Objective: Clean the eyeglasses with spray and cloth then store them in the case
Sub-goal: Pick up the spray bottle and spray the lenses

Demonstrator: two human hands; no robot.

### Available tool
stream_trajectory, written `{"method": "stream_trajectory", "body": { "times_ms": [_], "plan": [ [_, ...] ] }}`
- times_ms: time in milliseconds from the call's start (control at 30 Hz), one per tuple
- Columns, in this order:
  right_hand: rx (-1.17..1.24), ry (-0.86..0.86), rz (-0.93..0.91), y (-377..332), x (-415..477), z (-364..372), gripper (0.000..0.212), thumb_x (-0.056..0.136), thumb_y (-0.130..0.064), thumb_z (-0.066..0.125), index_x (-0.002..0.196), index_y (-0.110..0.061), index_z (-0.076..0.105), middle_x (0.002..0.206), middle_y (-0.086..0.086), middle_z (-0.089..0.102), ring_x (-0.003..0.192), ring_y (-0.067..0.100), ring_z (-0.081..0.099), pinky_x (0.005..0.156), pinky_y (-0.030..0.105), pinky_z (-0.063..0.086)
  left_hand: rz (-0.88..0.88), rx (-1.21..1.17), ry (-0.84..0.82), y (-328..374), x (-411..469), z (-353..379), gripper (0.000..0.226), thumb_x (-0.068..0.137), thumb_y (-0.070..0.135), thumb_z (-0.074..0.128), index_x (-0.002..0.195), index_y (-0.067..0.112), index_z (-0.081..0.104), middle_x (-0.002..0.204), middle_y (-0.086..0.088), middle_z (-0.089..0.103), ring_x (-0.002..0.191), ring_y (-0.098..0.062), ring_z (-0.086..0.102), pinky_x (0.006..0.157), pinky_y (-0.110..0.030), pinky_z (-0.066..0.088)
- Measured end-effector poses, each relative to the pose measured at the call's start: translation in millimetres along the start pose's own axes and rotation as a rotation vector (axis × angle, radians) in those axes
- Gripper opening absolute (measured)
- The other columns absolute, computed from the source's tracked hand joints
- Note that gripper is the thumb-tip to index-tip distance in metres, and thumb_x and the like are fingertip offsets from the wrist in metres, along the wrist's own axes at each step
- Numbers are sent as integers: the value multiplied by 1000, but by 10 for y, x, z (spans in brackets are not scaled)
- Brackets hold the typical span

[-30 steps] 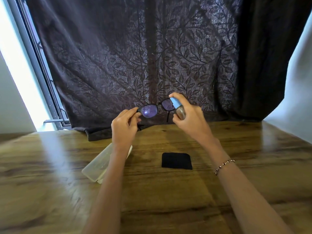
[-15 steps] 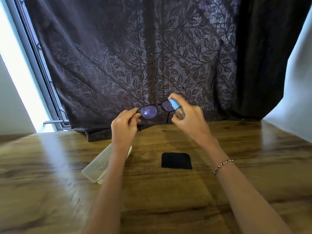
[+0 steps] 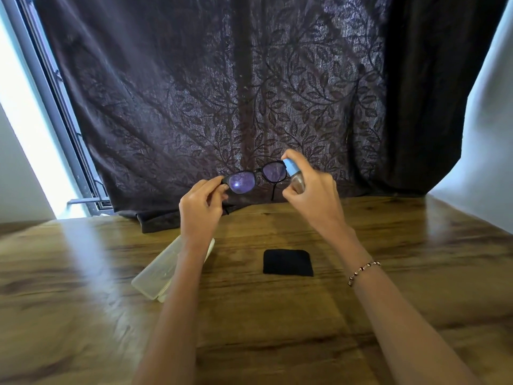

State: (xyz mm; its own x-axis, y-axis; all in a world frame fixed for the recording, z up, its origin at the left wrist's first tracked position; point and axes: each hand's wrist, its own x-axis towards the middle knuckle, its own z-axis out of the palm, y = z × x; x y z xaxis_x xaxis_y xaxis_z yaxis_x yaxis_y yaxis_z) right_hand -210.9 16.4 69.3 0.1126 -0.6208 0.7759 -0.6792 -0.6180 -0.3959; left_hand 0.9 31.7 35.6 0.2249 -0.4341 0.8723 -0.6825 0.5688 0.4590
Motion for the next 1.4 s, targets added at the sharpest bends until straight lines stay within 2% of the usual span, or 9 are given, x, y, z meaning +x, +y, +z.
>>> {"method": "stream_trajectory", "body": {
  "times_ms": [167,367,733,933,1033,1100,1233,1300,1400],
  "plan": [
    [-10,-62,-61,2,-22,13,63,83,-20,68,137,-39,42,63,-8,48,60,12,53,63,28,50,-11,-2,-12,14,-10,5,22,87,-2,61,109,-2,66,87,2,64,70,3,63,71,-4,48],
    [3,-39,-26,24,-32,80,62,80,-11,62,135,-35,47,63,-1,53,58,16,52,67,36,54,10,13,-22,34,-9,12,20,87,-3,61,106,-2,68,86,0,64,69,2,62,72,-6,49],
    [60,-16,7,100,-31,118,61,77,-9,61,130,-37,50,54,-10,44,51,10,46,61,32,52,8,14,-17,11,-12,20,19,87,-2,62,104,-2,68,84,1,65,67,0,63,71,-4,47],
    [227,0,57,192,-17,152,51,79,-26,60,125,-44,48,51,-11,44,45,3,42,49,11,37,2,14,-11,12,-10,16,19,87,-2,62,105,-2,68,84,1,65,68,2,63,71,-4,47],
    [323,-28,156,301,-35,155,44,85,-35,46,126,-52,43,54,-9,49,45,1,45,47,24,43,-6,7,-12,11,-10,10,20,87,-3,61,106,-1,68,85,1,65,69,2,64,72,-6,48],
    [355,-43,229,401,-54,162,44,91,-33,43,129,-53,37,61,-6,54,48,7,51,49,34,48,-12,7,-11,19,-7,5,21,87,-3,61,106,-1,68,86,0,66,69,1,64,72,-7,50],
    [299,-148,400,683,-125,196,42,100,-35,42,140,-34,29,86,-5,60,76,12,61,56,26,41,-2,20,-10,42,-12,10,20,86,-4,61,105,-3,68,85,0,64,69,6,61,71,-2,45],
    [283,-236,466,823,-196,238,36,100,-35,43,133,-23,35,101,-2,58,97,20,59,69,30,41,-4,28,-11,46,-15,14,20,86,-4,62,105,-3,68,86,0,64,69,7,60,70,-1,44],
    [262,-303,527,967,-295,298,20,99,-34,46,116,-26,38,108,-4,53,108,20,52,85,40,45,-2,36,-20,47,-20,20,19,87,-3,62,104,-3,69,87,-4,67,66,2,61,70,-2,46]
  ]
}}
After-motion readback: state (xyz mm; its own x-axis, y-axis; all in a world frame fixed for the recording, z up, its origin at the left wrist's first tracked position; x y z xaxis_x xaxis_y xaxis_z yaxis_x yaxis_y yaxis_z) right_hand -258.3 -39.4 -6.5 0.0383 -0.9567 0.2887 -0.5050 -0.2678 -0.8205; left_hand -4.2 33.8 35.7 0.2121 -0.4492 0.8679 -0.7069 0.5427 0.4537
